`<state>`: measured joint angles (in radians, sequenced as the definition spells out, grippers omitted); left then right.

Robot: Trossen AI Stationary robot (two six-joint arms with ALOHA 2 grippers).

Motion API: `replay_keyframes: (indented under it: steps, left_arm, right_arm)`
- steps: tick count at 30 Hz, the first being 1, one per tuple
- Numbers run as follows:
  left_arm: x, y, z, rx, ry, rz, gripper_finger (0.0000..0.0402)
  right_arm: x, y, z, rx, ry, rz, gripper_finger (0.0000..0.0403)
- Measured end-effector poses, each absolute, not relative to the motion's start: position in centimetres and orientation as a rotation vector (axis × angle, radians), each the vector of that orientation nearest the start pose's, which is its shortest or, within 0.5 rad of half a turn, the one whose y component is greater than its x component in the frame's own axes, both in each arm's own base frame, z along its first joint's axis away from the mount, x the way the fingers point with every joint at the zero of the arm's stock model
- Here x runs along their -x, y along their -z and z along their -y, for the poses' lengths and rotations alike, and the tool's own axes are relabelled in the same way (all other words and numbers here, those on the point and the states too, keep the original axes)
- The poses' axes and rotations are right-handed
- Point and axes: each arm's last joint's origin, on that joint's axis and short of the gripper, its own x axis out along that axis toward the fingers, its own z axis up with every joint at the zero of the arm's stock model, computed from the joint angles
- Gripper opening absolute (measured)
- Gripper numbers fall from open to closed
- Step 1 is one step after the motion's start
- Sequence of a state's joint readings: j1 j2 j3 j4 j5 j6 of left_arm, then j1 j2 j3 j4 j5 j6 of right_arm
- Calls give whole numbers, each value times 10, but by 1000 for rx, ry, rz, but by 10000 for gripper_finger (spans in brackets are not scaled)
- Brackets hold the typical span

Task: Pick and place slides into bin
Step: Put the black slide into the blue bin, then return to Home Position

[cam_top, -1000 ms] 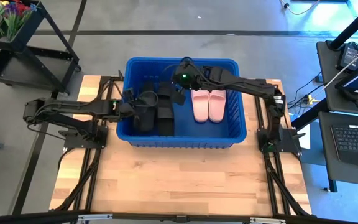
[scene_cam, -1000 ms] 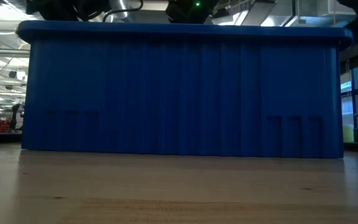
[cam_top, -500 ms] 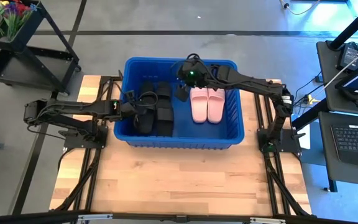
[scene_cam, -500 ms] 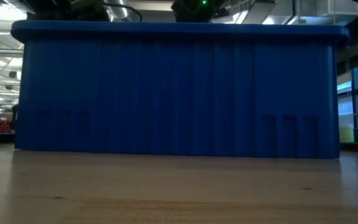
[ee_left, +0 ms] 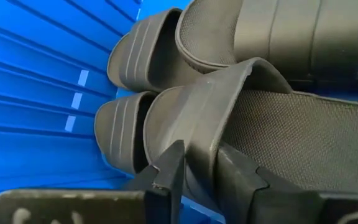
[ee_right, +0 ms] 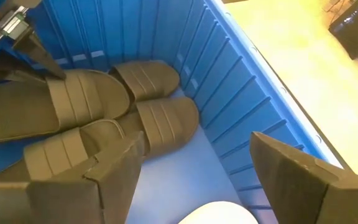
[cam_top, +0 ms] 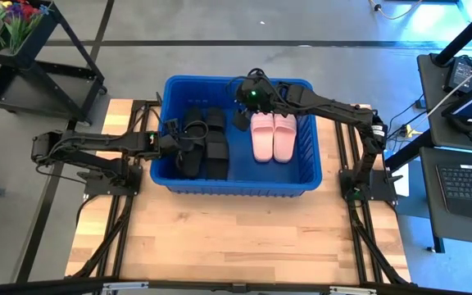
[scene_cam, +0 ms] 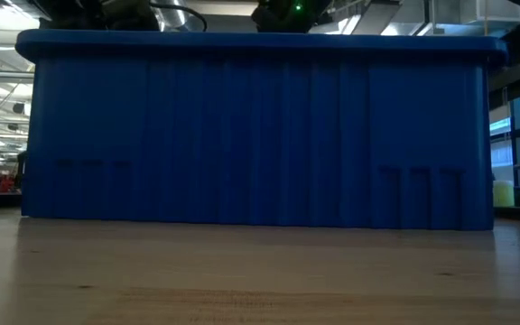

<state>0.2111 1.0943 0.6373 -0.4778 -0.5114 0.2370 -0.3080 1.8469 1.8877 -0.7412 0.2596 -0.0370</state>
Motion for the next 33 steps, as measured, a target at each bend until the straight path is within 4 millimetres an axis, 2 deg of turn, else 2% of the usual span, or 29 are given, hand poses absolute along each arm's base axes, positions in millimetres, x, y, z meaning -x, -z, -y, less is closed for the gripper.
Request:
replay_keyframes:
  steps: [4,11,14,20,29,33]
  left_arm:
    - [-193,-209,-56,-330,-565,-1013,103]
    - [-193,-210,-55,-273,-573,-988,183]
    - [-194,-213,-55,-255,-581,-976,204]
    - [-197,-224,-56,-250,-585,-948,211]
    - [-198,-237,-54,-171,-500,-964,209]
    - [-199,-249,-54,-124,-469,-963,209]
  right_arm:
    - [-386,-366,131,18,530,-721,294]
    - [-386,-365,132,17,533,-721,294]
    - [-386,-365,132,17,534,-723,294]
    - [-385,-365,132,17,533,-726,294]
    - [-384,-363,132,14,529,-752,294]
    - [-383,-362,132,-22,452,-762,294]
